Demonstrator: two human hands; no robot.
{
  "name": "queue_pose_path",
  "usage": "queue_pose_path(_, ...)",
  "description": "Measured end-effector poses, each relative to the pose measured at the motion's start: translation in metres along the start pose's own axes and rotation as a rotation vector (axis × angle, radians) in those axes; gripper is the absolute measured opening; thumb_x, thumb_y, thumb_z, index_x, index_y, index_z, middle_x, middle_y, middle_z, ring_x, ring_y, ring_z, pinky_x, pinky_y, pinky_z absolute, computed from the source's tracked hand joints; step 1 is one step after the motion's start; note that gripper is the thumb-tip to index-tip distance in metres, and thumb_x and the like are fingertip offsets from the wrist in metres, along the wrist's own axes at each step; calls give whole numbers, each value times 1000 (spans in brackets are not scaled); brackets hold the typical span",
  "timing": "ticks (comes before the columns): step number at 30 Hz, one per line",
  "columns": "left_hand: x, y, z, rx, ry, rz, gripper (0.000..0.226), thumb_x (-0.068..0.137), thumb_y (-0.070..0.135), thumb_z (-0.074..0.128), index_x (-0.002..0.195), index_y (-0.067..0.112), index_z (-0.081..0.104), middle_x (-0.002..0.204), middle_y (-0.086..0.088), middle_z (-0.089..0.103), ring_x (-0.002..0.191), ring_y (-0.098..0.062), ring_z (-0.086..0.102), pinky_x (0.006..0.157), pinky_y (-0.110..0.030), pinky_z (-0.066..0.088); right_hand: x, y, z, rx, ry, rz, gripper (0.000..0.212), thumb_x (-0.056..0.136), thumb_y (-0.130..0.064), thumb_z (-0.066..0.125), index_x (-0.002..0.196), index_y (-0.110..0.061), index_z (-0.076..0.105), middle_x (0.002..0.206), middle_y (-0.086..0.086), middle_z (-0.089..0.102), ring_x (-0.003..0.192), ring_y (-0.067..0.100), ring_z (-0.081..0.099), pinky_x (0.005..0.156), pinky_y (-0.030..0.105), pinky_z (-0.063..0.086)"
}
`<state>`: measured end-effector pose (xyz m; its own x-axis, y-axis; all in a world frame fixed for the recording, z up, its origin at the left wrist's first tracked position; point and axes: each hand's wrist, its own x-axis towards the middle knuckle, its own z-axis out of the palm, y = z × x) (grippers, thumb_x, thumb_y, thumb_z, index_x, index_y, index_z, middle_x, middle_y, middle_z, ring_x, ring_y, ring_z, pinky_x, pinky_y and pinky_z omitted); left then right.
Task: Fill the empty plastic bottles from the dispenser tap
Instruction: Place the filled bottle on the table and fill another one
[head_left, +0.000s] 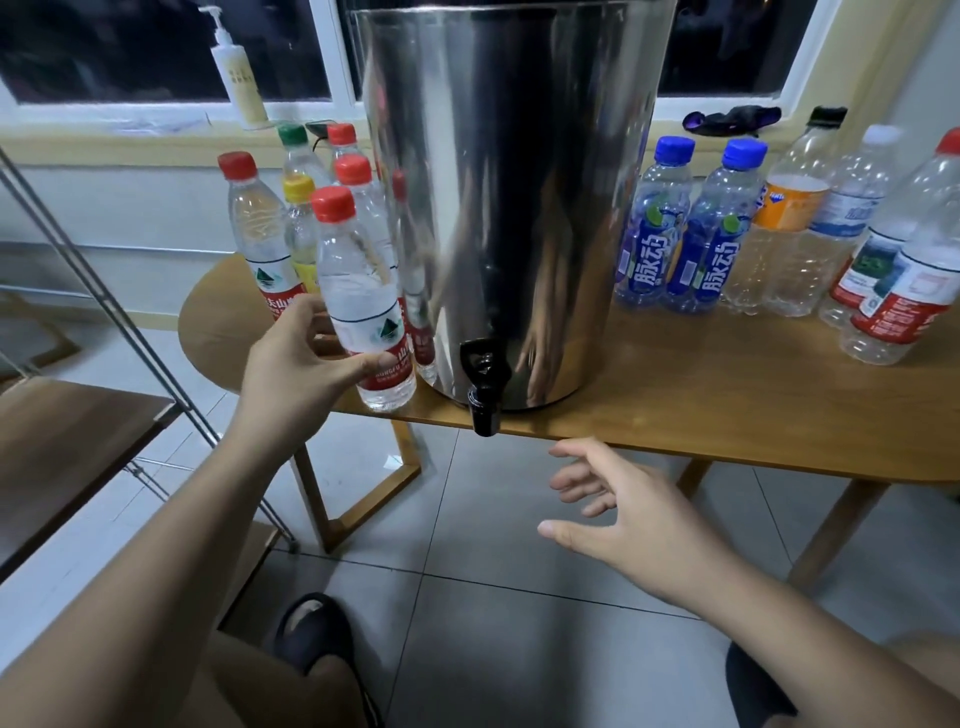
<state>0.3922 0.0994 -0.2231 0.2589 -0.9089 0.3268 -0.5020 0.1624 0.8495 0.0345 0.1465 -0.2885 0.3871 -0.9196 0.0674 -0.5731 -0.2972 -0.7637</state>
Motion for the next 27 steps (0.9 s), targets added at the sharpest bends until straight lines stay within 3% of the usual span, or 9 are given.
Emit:
queue_pose_path(5, 19, -8, 6, 132, 122, 8, 62, 72, 50, 98, 120, 35, 63, 116, 18, 74, 108, -5, 71, 90, -34, 60, 0, 5, -1, -9, 9, 3, 65, 86, -45, 89, 141, -46, 55, 120, -21, 70, 115, -1, 66, 96, 29, 57)
queue_pose_path(9, 28, -15, 10, 105, 211, -24, 60, 75, 47, 98, 118, 31, 61, 109, 16, 74, 102, 1, 70, 85, -25, 56, 0, 8, -6, -6, 10, 7, 64, 86, -44, 89, 140, -47, 55, 119, -21, 71, 114, -1, 67, 96, 28, 58)
queue_pose_path(13, 33, -24, 10, 146, 266, -71, 56, 75, 53, 97, 110, 30, 59, 103, 13, 74, 101, -5, 70, 88, -38, 60, 0, 11, -11, 8, 38, 13, 60, 86, -39, 90, 136, -44, 59, 116, -20, 71, 112, 0, 68, 95, 29, 57)
queue_pose_path(16, 31, -25, 9, 173, 258, -76, 55, 79, 56, 92, 113, 27, 60, 106, 11, 73, 102, -12, 71, 87, -41, 61, 1, 10, -14, 19, 55, 13, 57, 86, -35, 91, 135, -41, 61, 116, -19, 72, 111, 0, 68, 94, 29, 58)
queue_pose_path(21, 13, -21, 8, 125, 202, -76, 57, 78, 61, 91, 112, 25, 62, 104, 8, 73, 98, -11, 70, 79, -34, 56, 4, 13, -25, 34, 98, -5, 51, 87, -33, 91, 130, -41, 65, 113, -17, 73, 108, 3, 71, 90, 30, 61)
queue_pose_path(27, -20, -14, 14, 89, 9, -78, 34, 84, 38, 94, 102, 26, 67, 92, 5, 75, 91, -17, 72, 84, -44, 62, 9, 17, -39, 125, 222, -7, 41, 87, -24, 91, 121, -35, 71, 105, -10, 77, 92, 11, 76, 79, 28, 60)
